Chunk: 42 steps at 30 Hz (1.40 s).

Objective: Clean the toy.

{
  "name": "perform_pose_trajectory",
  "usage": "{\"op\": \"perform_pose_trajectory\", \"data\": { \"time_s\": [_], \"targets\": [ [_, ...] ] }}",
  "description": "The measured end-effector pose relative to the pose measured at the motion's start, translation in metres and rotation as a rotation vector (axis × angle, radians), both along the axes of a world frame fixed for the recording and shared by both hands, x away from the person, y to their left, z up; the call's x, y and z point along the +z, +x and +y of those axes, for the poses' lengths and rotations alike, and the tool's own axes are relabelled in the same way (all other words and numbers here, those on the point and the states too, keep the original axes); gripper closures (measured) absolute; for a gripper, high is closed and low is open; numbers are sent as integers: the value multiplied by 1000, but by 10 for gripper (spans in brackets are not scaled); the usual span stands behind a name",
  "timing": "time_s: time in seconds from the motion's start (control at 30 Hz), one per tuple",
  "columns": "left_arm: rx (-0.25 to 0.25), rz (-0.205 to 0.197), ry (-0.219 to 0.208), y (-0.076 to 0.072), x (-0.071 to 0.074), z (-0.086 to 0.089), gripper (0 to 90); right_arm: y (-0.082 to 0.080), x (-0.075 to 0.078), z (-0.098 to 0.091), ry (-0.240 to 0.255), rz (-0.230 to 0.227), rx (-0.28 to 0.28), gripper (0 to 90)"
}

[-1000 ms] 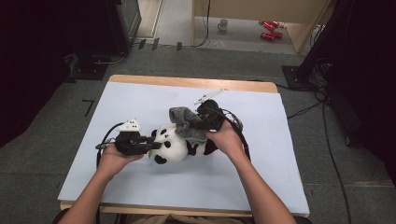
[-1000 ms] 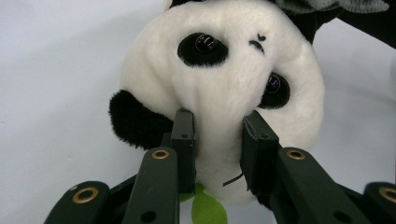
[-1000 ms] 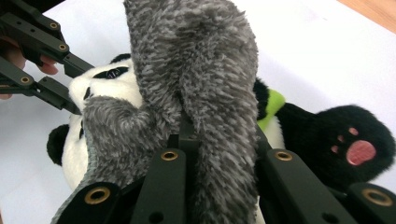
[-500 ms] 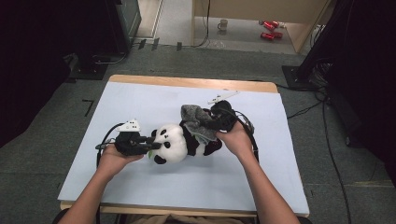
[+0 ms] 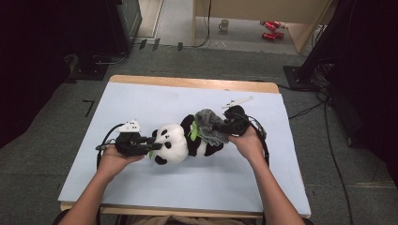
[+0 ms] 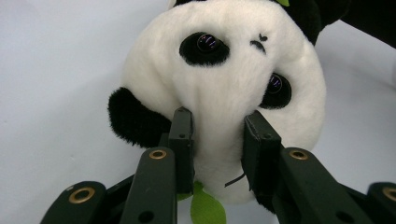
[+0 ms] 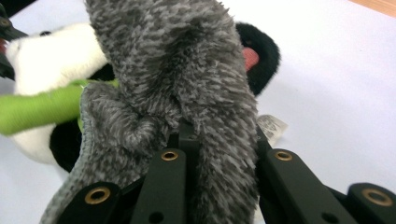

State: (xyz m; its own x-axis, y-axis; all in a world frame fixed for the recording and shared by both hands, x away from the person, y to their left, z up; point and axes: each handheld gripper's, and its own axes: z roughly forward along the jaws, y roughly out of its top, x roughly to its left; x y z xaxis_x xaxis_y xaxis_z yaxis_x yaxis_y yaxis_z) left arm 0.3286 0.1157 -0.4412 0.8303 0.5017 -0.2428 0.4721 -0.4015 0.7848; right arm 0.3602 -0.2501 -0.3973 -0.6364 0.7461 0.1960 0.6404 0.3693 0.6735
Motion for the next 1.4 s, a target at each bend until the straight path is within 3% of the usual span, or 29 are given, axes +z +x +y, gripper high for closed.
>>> {"op": "perform_pose_trajectory", "data": {
  "time_s": [0.27, 0.43, 0.5, 0.63, 0.67, 0.7, 0.83, 0.9, 1.07, 1.17, 1.23, 1.27, 1.4],
  "targets": [
    [1, 2, 2, 1, 0, 0, 688, -5, -11, -18, 10, 29, -43, 773],
    [7, 8, 0, 1, -1, 1, 687, -5, -20, -33, -41, 72, -100, 774],
    [9, 13, -3, 2, -1, 1, 687, -6, -15, -41, -26, 61, -132, 775],
    [11, 11, -13, 2, 0, 1, 687, -9, 13, -39, 25, -14, -129, 775],
    [11, 11, -13, 2, 0, 1, 687, -9, 13, -39, 25, -14, -129, 775],
    [11, 8, -15, 1, 1, 0, 687, -9, 28, -32, 45, -42, -106, 775],
    [12, 9, -25, 0, 2, -1, 689, -7, 45, -16, 67, -63, -63, 775],
    [8, 13, -24, 0, 3, -2, 691, -4, 56, 3, 69, -79, -20, 775],
    [11, 15, -26, 0, 3, -2, 691, -1, 66, 29, 82, -86, 27, 775],
    [12, 13, -26, 0, 3, -2, 691, 1, 74, 59, 97, -80, 83, 775],
    [12, 12, -27, 0, 3, -2, 691, 1, 76, 66, 98, -79, 97, 775],
    [11, 12, -26, 0, 3, -2, 691, 0, 79, 80, 107, -75, 127, 775],
    [12, 11, -26, 0, 3, -1, 691, -2, 83, 105, 122, -64, 175, 775]
  ]
}}
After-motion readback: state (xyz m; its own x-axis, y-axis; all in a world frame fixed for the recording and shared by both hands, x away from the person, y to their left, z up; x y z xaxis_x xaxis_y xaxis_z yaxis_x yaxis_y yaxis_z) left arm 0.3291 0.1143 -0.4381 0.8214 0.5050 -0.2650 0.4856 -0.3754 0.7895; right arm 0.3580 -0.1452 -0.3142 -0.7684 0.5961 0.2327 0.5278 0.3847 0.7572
